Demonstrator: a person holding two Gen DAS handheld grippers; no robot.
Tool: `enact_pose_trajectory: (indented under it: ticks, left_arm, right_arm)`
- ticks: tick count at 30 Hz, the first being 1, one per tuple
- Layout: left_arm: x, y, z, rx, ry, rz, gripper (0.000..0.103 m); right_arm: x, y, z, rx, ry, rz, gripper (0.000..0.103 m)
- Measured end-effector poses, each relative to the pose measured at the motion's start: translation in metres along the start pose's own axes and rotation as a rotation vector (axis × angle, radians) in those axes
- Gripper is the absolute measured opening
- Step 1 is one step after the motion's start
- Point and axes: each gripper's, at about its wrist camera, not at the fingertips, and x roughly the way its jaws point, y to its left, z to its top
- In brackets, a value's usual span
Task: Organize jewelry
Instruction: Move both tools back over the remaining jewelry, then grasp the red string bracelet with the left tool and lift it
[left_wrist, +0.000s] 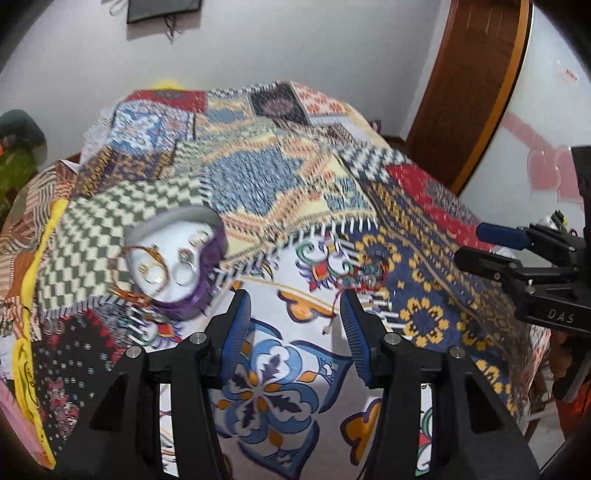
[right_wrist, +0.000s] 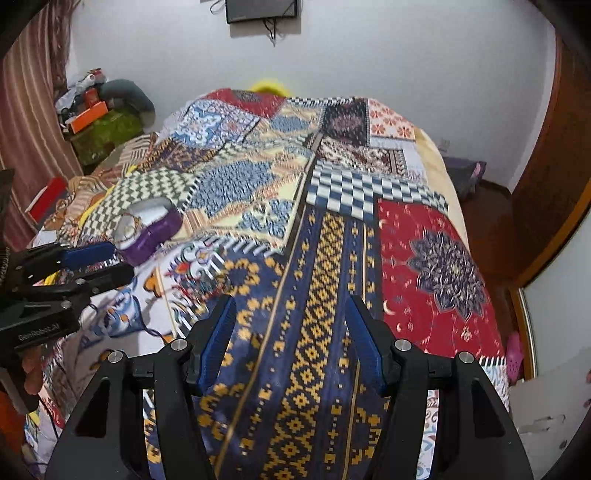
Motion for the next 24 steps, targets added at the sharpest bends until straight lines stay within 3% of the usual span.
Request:
enact_pose_trajectory:
  ticks: [7,14,19,24]
  left_arm:
    - [0.008,-0.014,-0.006,0.041,0.008,-0.011,0.03]
    - [0.028,-0.025,-0.012,0.077,0.048,-0.015,0.021]
    - [0.036,-0.022,-0.006,0.045,0.059,-0.052,0.0]
    - [0.025,-0.025,0.002,0.021,0.038,-0.078,0.0]
  right_arm:
    - [0.009,-0.004,-0.005,0.015,0.021,0.027,0.057]
    - [0.018,-0.006,-0.005,0.051,0.038,0.061,0.057]
    - [0.019,-0.002,-0.006,0.047,0.04,0.073,0.057]
    - [0.014,-0.001,-0.004,0.038,0.028,0.073,0.057]
